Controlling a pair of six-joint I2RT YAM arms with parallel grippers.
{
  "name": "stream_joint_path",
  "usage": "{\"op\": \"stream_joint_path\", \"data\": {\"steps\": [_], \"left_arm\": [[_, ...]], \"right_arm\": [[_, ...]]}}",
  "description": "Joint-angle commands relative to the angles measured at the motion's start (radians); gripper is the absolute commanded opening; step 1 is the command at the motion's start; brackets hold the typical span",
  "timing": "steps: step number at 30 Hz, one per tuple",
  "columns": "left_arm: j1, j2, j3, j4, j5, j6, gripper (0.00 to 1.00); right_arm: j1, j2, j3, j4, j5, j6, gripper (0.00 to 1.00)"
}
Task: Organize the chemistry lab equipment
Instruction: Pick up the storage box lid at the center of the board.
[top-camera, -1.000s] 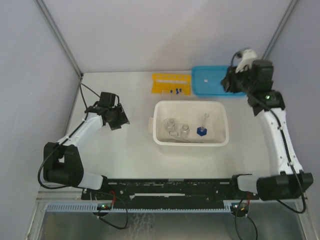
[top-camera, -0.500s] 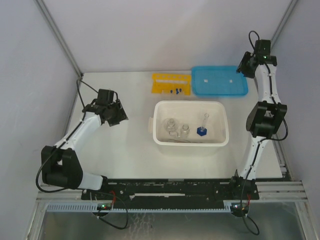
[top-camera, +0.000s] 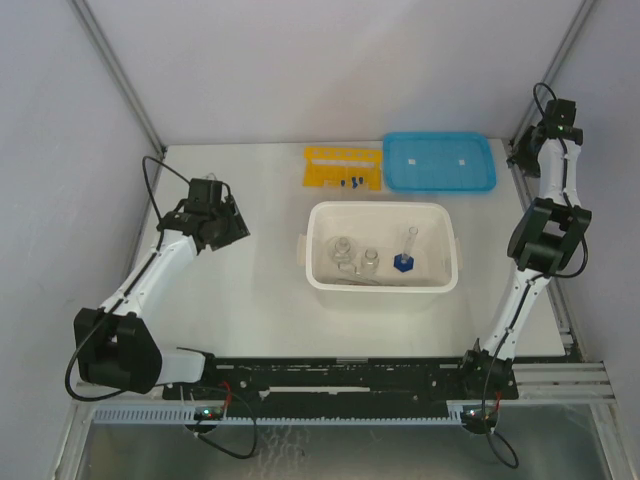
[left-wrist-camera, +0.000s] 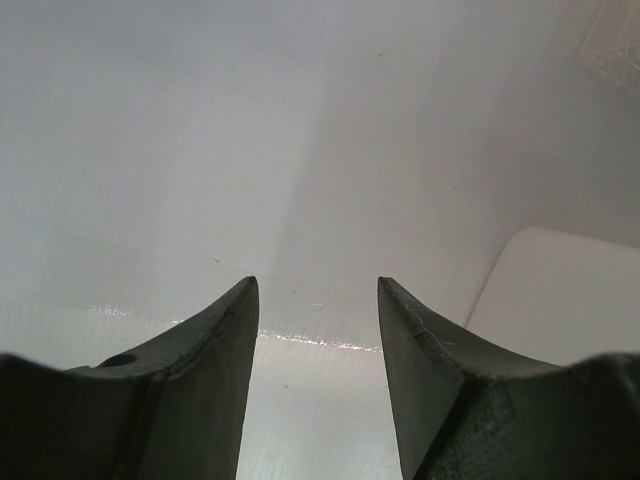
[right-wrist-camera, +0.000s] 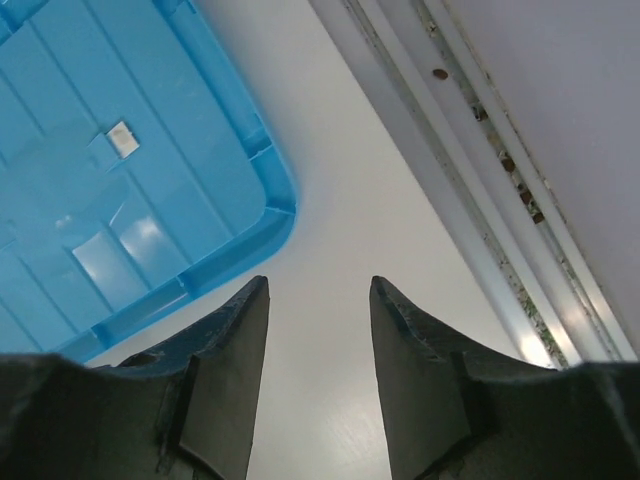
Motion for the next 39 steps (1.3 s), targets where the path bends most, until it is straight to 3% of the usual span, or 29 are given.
{"op": "stream_joint_path", "data": {"steps": [1,11,17,39], "left_arm": [[-0.005,0.0,0.073,0.02,-0.012,0.014,0.56],[-0.006,0.007,0.087,0.013,-0.016,0.013,0.56],[-0.006,-0.015,0.057,0.01,-0.033,0.002,0.56],[-0.006,-0.056,0.017,-0.001,-0.05,-0.019,0.56]], "right_arm": [[0.007,0.034,0.013,0.057,-0.025,-0.035,0.43],[0.021,0.122,0.038,0.129,-0.092,-0.039,0.38],[0.017,0.226,0.186,0.068,-0.098,-0.065,0.38],[-0.011,0.292,0.222,0.083,-0.095,-0.049,0.34]]}}
